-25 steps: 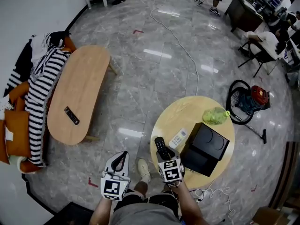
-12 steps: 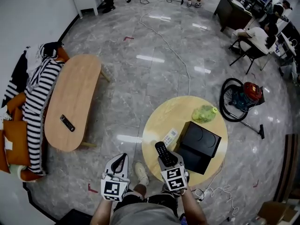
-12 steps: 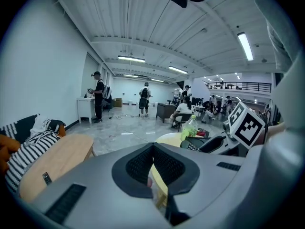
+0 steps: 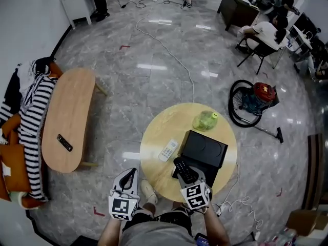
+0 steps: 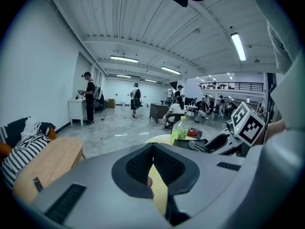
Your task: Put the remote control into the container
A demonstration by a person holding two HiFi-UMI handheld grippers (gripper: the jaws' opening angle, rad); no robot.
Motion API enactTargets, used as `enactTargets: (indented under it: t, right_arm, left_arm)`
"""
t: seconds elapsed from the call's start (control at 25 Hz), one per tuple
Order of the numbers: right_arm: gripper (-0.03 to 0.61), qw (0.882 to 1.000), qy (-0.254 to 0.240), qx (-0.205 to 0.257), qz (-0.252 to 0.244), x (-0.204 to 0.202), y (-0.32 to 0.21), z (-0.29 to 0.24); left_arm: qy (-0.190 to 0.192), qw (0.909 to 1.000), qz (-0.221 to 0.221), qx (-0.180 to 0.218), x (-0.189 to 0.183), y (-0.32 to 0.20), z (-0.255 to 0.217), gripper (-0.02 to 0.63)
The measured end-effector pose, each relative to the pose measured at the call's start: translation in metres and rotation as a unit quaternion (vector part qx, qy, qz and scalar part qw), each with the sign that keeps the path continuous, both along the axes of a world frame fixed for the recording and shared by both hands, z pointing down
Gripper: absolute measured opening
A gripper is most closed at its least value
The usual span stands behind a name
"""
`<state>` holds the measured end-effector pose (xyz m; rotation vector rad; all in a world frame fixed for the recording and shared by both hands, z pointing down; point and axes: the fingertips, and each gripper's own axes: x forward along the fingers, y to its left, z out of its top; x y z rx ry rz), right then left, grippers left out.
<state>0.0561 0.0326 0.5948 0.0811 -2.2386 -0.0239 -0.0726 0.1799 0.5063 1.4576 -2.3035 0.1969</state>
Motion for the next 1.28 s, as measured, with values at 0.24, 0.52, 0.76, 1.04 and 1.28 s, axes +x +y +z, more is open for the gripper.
enactTargets:
  t: [0.24,0.52,0.76,1.04,1.28]
  right_arm:
    - [0.198,1.000,0.023,0.017,-0.009,0.037,-0.035,0.015]
    - [0.198,0.997,0.043,0.022,-0.054,0.059,-0.049,0.038]
    - [0.197,0.995,0.053,0.012,-0.087,0.063,-0.051,0.060]
    - [0.198,0.991,0.073,-0.009,-0.112,0.066,-0.050,0.093]
    - [0.198,0.986,0.083,-0.022,-0.145,0.064,-0.046,0.108]
  left_arm:
    - [-0.002,0.9999,0.013,-0.001,0.022,-0.027,-0.002,0.008]
    - [-0.005,0.9998,0.021,-0.004,0.040,-0.052,-0.003,0.008]
    - [-0.003,0.9997,0.021,-0.013,0.052,-0.062,0.003,0.008]
    - [0.007,0.9995,0.003,-0.031,0.061,-0.060,0.017,0.008]
    - [0.014,0.9990,-0.013,-0.042,0.066,-0.061,0.027,0.008]
